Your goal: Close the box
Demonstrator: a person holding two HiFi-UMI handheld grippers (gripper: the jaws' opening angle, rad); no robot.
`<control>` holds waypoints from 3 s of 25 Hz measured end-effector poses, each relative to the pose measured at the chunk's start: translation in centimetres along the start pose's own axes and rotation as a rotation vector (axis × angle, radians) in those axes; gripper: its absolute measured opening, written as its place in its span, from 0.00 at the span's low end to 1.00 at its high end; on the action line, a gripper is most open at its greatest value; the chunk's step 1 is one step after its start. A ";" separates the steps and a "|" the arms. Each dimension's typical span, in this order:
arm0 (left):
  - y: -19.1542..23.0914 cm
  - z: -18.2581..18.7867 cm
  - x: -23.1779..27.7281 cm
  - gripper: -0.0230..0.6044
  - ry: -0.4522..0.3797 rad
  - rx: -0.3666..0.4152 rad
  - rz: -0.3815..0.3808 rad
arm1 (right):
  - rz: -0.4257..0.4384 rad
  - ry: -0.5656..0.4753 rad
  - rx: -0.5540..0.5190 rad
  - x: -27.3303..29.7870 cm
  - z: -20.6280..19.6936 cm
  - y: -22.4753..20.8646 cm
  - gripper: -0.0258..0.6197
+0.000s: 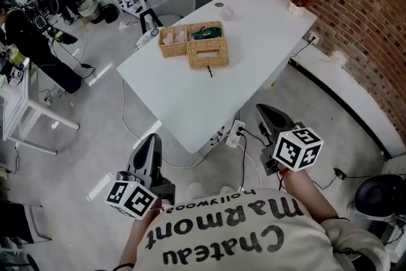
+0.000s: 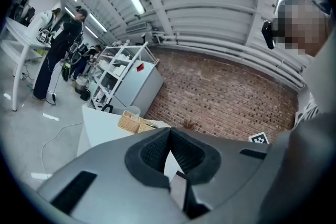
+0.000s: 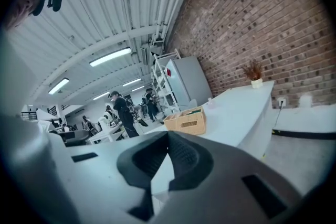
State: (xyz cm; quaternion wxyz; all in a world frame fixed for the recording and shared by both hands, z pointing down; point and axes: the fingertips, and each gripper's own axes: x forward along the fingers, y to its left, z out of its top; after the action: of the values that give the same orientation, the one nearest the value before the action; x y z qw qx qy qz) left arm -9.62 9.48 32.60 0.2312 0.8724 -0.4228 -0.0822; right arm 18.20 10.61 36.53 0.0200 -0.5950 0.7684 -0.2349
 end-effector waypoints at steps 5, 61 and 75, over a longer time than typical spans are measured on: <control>1.8 0.1 2.4 0.04 0.033 -0.019 0.007 | -0.030 0.027 0.013 2.4 -0.2 -1.5 0.04; 22.5 3.3 19.7 0.04 0.145 -0.131 0.097 | -0.175 0.443 0.027 32.0 -8.4 -8.7 0.19; 22.7 3.3 18.0 0.04 0.090 -0.137 0.216 | -0.197 0.556 -0.121 34.9 -10.4 -9.8 0.18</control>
State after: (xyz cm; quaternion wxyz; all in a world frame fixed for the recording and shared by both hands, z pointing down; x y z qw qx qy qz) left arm -15.34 -17.75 41.33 0.3163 0.8069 -0.4968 -0.0464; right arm 13.72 -19.87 58.24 -0.2496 -0.5796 0.6954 -0.3437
